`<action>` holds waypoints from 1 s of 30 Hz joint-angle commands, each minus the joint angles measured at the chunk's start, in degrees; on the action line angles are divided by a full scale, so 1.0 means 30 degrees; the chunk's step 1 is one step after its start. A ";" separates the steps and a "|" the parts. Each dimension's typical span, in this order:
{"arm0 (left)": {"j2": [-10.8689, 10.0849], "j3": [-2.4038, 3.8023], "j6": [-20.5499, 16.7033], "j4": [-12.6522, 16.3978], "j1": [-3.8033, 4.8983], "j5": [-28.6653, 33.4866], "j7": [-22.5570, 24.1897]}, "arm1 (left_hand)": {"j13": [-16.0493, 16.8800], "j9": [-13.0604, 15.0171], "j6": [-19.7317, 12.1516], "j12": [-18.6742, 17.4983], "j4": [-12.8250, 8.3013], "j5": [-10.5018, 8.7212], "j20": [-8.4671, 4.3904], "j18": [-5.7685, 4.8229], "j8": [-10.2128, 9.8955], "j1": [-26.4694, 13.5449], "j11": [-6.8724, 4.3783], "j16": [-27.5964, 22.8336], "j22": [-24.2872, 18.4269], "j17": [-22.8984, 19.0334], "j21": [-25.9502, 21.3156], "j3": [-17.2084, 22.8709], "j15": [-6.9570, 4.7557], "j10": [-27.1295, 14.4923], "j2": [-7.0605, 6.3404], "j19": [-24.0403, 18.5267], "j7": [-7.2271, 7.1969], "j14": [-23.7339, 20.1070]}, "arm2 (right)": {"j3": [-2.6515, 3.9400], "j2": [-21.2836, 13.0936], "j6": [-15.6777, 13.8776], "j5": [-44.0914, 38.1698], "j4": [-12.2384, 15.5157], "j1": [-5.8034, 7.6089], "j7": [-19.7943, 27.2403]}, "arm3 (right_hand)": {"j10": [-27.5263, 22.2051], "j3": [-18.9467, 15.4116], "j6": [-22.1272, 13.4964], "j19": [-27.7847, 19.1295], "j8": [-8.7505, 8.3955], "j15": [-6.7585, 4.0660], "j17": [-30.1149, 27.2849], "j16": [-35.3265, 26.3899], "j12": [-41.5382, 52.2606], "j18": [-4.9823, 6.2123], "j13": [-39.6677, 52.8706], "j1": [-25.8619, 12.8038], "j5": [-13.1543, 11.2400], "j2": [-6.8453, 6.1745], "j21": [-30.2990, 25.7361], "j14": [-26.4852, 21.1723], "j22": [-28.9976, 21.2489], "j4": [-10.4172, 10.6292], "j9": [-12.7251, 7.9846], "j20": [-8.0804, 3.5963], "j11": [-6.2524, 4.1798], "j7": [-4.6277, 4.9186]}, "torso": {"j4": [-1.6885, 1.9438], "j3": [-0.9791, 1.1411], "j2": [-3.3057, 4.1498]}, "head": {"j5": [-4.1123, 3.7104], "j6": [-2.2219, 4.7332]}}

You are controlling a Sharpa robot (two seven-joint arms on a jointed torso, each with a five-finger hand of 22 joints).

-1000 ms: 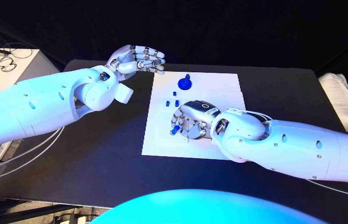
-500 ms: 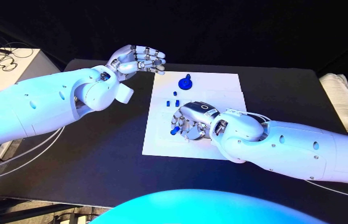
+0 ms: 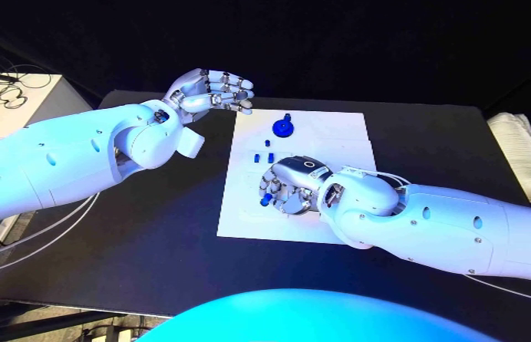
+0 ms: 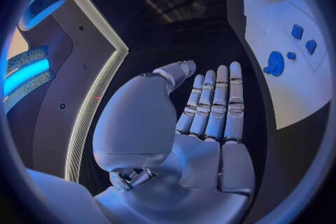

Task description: Assemble the parts on the task board

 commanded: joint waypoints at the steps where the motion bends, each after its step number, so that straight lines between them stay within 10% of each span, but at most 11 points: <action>1: 0.0015 0.0010 0.0382 0.0031 0.0007 0.0036 0.0063 | 0.0031 -0.0025 -0.0121 -0.0009 0.0005 0.0016 0.0010 0.0155 0.0136 -0.0137 0.0021 -0.0096 -0.0025 0.0032 -0.0044 -0.0073 0.0025 -0.0106 0.0076 0.0131 0.0751 0.0155 | -0.0062 0.0069 0.0611 -0.0028 -0.0085 -0.0071 0.0216 | -0.0239 -0.0236 -0.0465 0.1227 -0.0487 0.0175 -0.0158 -0.0159 -0.0166 0.0073 0.0018 -0.0400 0.0040 -0.0352 -0.0308 0.0555 0.1513 -0.0043 0.0139 0.0106 0.0086 0.0064 | 0.0024 0.0020 0.0001 | 0.0038 0.0003; 21: 0.0023 0.0008 0.0494 -0.0034 0.0007 0.0036 -0.0133 | 0.0021 -0.0055 -0.0194 -0.0030 0.0001 0.0016 0.0029 0.0144 0.0122 -0.0146 0.0042 -0.0195 -0.0088 0.0047 -0.0134 -0.0079 0.0052 -0.0186 0.0046 0.0118 0.0767 0.0085 | -0.0103 -0.0284 -0.1261 0.0078 0.0082 -0.0107 0.0187 | -0.1797 -0.1241 -0.3131 0.0765 -0.2603 0.0398 -0.1131 -0.0664 -0.0119 0.0414 0.0324 -0.0805 -0.1668 -0.1369 -0.1961 -0.0025 0.0395 0.0104 -0.0391 0.0399 0.0325 0.0303 | 0.0001 0.0036 0.0003 | -0.0241 0.0003; 30: 0.0061 0.0007 0.0558 -0.0111 0.0003 0.0036 -0.0158 | 0.0019 -0.0062 -0.0210 -0.0035 0.0010 0.0010 0.0037 0.0140 0.0121 -0.0160 0.0051 -0.0221 -0.0107 0.0052 -0.0162 -0.0085 0.0062 -0.0208 0.0041 0.0112 0.0775 0.0067 | -0.0072 -0.1249 -0.3189 0.0980 0.0752 -0.0065 0.0744 | -0.1976 -0.3249 -0.4532 0.0810 -0.3551 0.0210 -0.0954 -0.0413 0.0915 0.0399 0.0739 -0.0101 -0.1343 -0.0939 -0.1862 0.0001 0.0526 0.0519 -0.0886 0.0282 0.0084 -0.0104 | -0.0003 0.0015 -0.0042 | -0.0399 0.0003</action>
